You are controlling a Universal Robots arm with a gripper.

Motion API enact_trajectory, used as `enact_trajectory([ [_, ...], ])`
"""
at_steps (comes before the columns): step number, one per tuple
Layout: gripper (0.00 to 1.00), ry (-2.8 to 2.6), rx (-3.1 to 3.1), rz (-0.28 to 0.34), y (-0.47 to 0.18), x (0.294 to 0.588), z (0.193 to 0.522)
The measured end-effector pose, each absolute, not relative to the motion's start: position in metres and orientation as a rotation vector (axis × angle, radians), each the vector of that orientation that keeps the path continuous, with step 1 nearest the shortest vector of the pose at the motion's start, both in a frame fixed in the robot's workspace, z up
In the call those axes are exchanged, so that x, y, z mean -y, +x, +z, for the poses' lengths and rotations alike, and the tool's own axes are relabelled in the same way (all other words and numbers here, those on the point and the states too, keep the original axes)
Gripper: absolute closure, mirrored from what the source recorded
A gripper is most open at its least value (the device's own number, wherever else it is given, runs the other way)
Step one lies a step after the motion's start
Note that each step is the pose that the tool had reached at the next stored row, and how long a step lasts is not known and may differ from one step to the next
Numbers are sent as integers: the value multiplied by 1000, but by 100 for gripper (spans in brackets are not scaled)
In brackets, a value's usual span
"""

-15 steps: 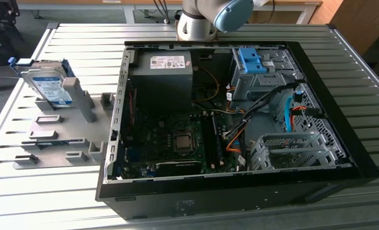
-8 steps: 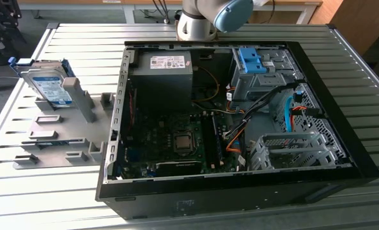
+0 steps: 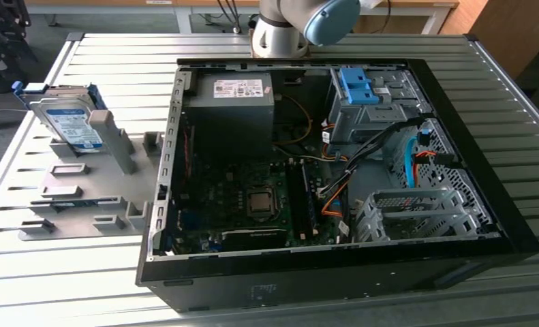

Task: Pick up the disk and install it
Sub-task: 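Pick up the disk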

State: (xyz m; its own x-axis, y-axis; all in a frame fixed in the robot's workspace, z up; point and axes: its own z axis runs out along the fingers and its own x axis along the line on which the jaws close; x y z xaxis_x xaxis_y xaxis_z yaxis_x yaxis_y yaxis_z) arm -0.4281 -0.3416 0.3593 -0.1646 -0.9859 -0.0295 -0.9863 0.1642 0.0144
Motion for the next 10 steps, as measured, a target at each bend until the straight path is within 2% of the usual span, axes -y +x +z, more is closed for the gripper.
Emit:
enact_trajectory([
  [10, 53, -2022, -2387, 47, -428, 342, 354],
])
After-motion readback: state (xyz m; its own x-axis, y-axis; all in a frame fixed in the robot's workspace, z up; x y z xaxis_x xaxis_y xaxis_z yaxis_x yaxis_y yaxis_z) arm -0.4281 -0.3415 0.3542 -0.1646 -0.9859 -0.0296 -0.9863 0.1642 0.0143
